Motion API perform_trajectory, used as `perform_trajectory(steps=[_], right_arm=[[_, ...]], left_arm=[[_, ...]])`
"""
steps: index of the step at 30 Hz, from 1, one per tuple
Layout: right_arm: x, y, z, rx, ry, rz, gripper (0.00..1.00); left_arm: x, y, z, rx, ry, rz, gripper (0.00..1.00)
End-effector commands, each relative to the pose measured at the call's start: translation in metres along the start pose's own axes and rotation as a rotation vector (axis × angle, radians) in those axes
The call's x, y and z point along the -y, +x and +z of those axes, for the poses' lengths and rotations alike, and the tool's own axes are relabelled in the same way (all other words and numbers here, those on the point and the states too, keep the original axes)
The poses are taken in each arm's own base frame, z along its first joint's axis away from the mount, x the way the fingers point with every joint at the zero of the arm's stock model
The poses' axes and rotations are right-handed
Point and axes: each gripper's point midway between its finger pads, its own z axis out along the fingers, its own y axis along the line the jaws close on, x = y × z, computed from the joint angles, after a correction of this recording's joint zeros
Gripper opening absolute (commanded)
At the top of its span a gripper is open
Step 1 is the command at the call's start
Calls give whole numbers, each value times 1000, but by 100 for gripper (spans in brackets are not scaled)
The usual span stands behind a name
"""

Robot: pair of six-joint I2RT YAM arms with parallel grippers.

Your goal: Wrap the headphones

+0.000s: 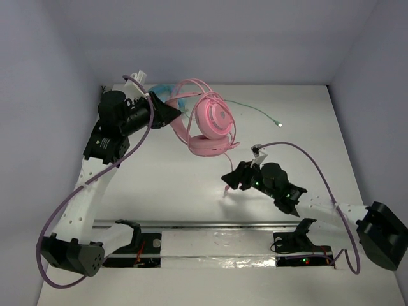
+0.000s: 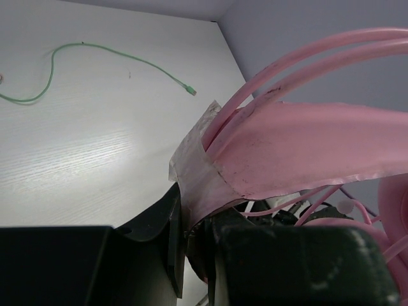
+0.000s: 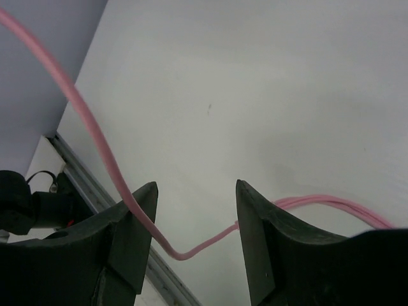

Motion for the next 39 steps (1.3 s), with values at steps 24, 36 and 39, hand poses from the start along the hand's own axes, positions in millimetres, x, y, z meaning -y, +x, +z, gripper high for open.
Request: perform_trajectory(steps=[24,36,39], right_arm=[[-34,75,30,-157,-105,29,0],[-83,92,37,-205,-114,-22,0],[-95,91,37,-206,-126,-29,0]], left_arm=[[-3,-59,37,197,153,-310,0],[-38,-48,30,407,156,-623,0],[-53,-42,28,477,41,-594,0]])
